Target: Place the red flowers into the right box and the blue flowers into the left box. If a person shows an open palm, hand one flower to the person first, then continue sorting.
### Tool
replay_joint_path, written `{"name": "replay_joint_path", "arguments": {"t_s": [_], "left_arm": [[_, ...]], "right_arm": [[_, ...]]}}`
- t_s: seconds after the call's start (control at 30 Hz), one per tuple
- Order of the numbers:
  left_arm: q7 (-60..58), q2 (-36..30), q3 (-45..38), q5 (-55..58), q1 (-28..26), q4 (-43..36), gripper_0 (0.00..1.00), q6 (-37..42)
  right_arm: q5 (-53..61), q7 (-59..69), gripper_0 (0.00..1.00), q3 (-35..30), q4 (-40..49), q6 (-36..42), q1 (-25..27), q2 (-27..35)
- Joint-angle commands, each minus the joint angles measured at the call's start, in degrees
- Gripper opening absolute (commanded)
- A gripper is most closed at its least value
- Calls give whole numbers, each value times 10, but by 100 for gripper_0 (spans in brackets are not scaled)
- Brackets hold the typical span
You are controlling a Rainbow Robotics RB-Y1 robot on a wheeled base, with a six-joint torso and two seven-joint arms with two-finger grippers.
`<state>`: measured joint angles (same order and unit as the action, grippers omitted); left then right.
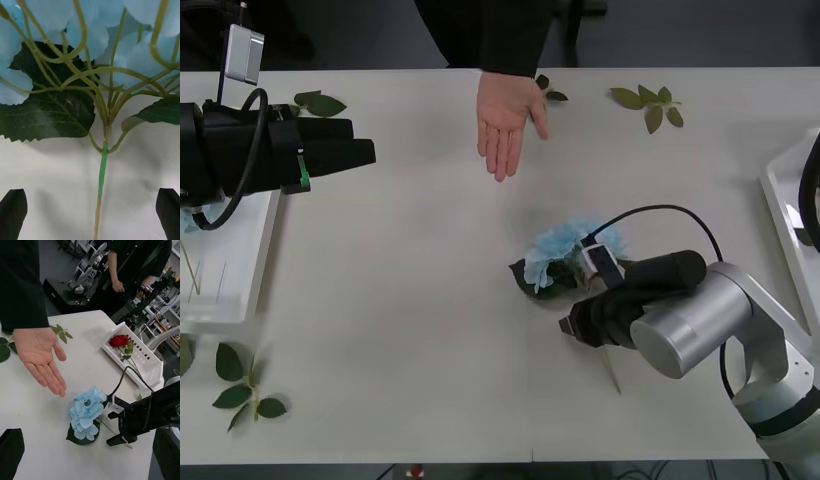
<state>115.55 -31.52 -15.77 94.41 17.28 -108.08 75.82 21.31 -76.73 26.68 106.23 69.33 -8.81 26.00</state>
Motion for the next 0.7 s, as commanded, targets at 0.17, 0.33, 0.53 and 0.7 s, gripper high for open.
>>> {"name": "replay_joint_path", "arguments": {"t_s": [0.17, 0.33, 0.53, 0.7], "left_arm": [[12, 3, 1, 7, -3, -20, 100, -6], [11, 4, 2, 7, -4, -20, 100, -6], [11, 3, 1, 10, -4, -20, 100, -6], [11, 4, 2, 10, -4, -20, 100, -6]], "right_arm": [[-13, 17, 90, 4, -5, -10, -4, -4], [-23, 18, 64, 9, -12, -12, -4, -3], [-33, 19, 16, 13, -13, -14, -4, -3], [-33, 19, 0, 14, -15, -15, -3, -2]]}}
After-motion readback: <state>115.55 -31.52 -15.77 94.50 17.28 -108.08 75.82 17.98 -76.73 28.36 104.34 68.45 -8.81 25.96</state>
